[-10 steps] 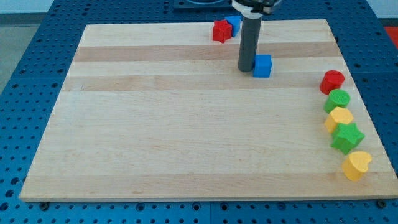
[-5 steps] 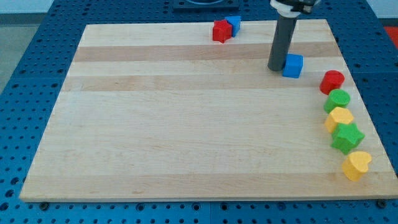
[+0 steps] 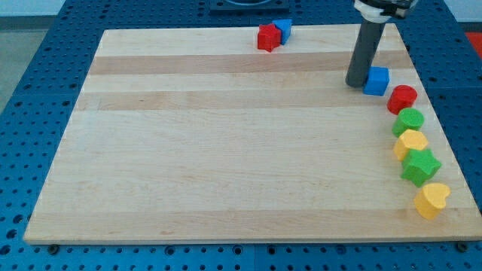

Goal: Push the blue cube to the top of the red circle

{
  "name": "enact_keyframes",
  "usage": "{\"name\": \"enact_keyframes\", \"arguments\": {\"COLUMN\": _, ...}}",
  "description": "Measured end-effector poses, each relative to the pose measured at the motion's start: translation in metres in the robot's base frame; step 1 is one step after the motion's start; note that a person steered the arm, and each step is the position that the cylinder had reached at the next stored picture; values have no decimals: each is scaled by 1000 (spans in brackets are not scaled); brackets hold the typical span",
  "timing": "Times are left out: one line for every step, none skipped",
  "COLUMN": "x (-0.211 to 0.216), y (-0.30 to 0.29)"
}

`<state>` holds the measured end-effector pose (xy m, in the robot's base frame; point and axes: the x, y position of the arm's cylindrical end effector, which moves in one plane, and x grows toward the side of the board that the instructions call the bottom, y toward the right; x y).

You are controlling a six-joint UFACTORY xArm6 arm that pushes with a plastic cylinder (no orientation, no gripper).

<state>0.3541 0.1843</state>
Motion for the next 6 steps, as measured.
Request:
{"name": "enact_keyframes", "arguments": {"x": 0, "y": 11}}
{"name": "enact_keyframes", "arguments": {"x": 0, "y": 19}}
{"name": "enact_keyframes", "arguments": {"x": 0, "y": 23}}
{"name": "enact_keyframes", "arguments": {"x": -2, "y": 23}}
{"name": "enact_keyframes", "arguments": {"x": -14, "y": 23}}
{"name": "enact_keyframes", "arguments": {"x": -43, "y": 15}}
